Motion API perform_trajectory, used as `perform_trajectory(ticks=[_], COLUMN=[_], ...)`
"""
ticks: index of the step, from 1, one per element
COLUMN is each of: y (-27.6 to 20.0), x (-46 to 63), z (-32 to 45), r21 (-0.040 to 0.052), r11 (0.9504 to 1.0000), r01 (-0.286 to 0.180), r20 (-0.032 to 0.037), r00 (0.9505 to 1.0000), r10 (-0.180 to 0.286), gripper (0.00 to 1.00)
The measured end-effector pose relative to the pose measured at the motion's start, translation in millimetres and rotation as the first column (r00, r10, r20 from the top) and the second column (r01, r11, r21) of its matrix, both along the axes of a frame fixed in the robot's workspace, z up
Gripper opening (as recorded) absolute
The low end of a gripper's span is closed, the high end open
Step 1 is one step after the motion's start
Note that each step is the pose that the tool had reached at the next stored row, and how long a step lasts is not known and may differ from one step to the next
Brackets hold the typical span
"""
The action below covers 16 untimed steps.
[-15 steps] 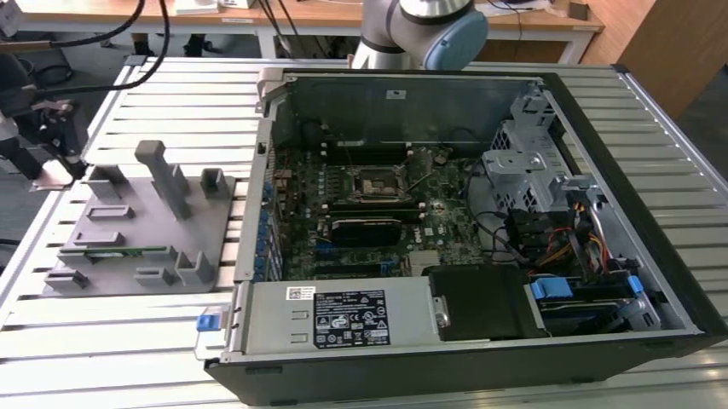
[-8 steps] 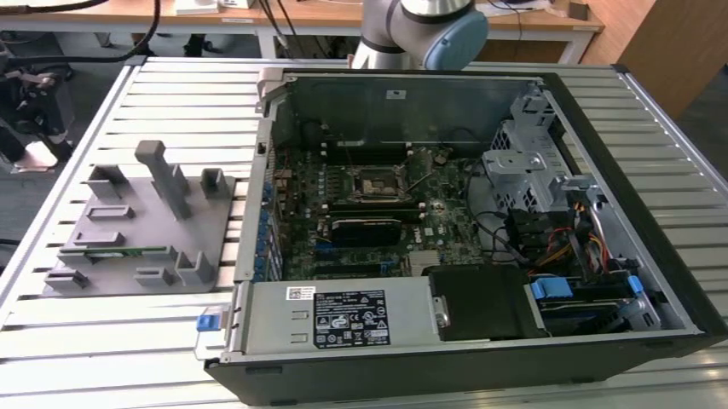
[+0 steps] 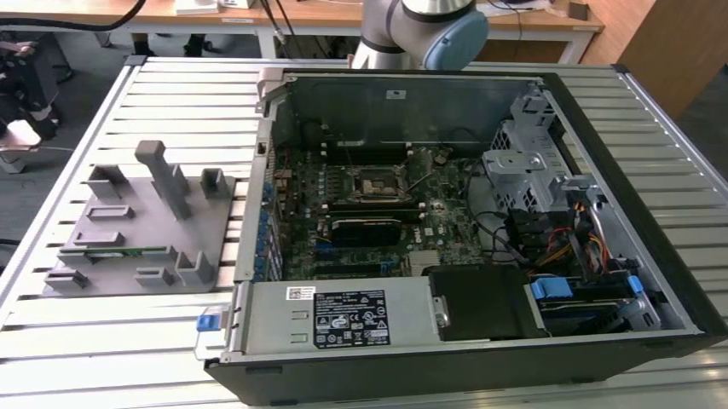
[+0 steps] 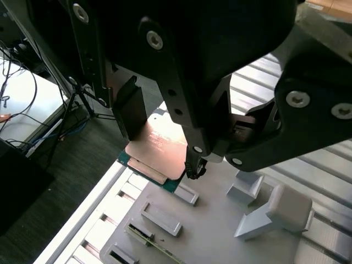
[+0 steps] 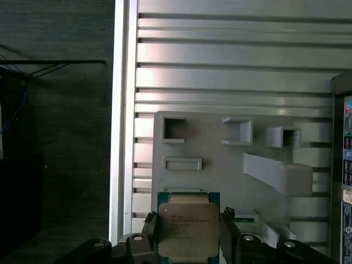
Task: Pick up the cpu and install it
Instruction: 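Pick up the cpu and move it towards the insertion slot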
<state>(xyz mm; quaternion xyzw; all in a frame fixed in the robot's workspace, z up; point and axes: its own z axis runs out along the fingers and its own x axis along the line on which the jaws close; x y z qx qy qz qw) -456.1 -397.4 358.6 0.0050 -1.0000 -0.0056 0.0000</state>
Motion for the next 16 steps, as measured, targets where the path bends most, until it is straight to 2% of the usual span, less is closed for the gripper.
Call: perform_trajectory(ticks=[2,7,16], y=[0.0,0.0,0.2], x=[1.5,7.9,29.0], z=[2.6,3.4,3.4], r21=[0.0002,0.0001,0.0001], r11=[1.0,1.0,1.0], r01=[0.0,0.0,0.0], r20=[0.0002,0.0,0.0001], r00=[1.0,1.0,1.0], r10=[0.0,0.0,0.0], gripper=[0.53,0.53,0.53])
